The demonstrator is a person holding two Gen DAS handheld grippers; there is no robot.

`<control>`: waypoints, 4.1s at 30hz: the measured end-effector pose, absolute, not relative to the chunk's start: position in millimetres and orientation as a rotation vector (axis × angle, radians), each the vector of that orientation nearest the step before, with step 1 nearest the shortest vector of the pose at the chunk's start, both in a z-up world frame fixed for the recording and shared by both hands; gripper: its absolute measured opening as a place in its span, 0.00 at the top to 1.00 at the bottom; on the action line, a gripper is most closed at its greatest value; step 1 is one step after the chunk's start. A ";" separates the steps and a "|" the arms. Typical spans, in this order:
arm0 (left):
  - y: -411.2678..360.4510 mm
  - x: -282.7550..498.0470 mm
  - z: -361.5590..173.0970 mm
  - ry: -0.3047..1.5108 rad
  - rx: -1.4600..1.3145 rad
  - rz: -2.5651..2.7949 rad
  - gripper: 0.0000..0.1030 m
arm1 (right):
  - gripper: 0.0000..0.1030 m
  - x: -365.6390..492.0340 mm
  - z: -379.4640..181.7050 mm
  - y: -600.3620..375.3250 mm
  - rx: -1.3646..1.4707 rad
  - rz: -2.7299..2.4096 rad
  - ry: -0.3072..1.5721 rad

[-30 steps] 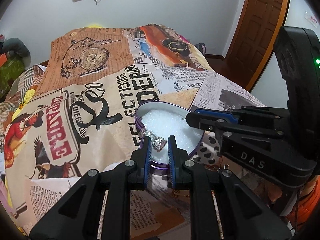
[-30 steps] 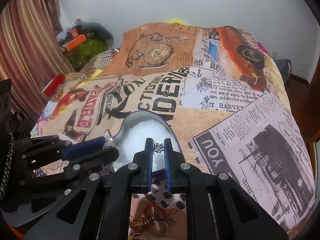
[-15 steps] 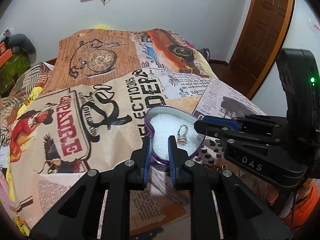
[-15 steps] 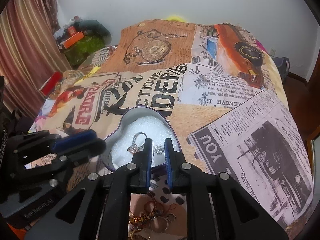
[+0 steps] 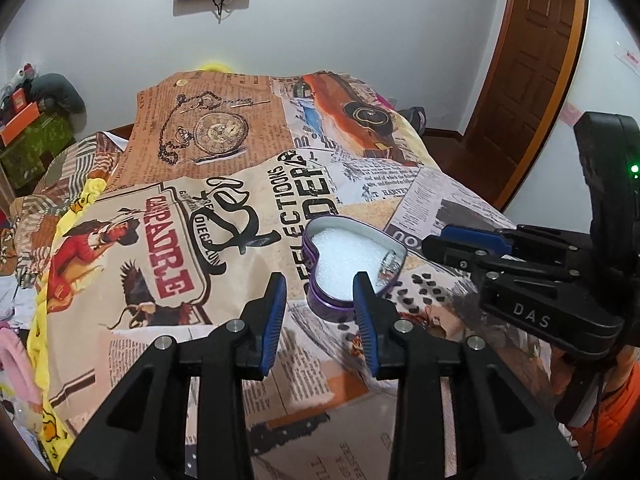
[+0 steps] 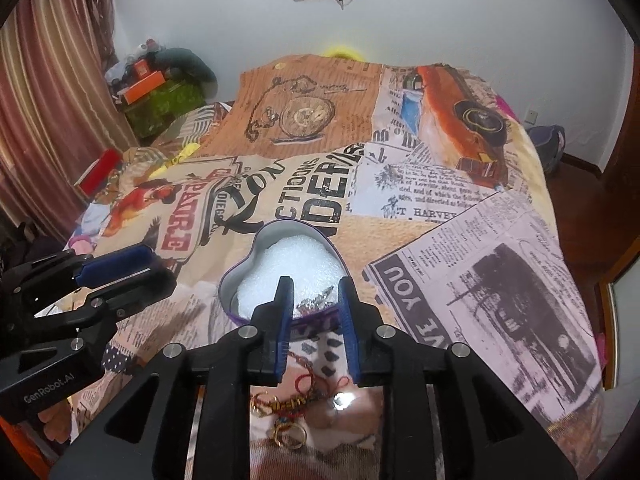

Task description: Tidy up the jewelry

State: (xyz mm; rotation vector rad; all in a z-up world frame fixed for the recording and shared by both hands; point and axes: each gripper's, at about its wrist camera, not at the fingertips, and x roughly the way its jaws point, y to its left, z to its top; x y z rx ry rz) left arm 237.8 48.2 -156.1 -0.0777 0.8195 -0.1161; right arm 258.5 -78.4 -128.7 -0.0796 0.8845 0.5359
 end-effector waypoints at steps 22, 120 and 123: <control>21.1 220.6 -206.0 0.975 -0.003 -0.135 0.63 | 0.56 216.5 -143.0 -125.3 -0.108 0.472 0.906; 44.4 203.5 -188.9 0.826 -0.101 -0.140 0.94 | 0.82 239.2 -183.8 -99.6 -0.117 0.554 1.007; 44.6 203.4 -185.7 0.818 -0.102 -0.139 0.94 | 0.82 235.5 -178.6 -100.3 -0.123 0.549 0.984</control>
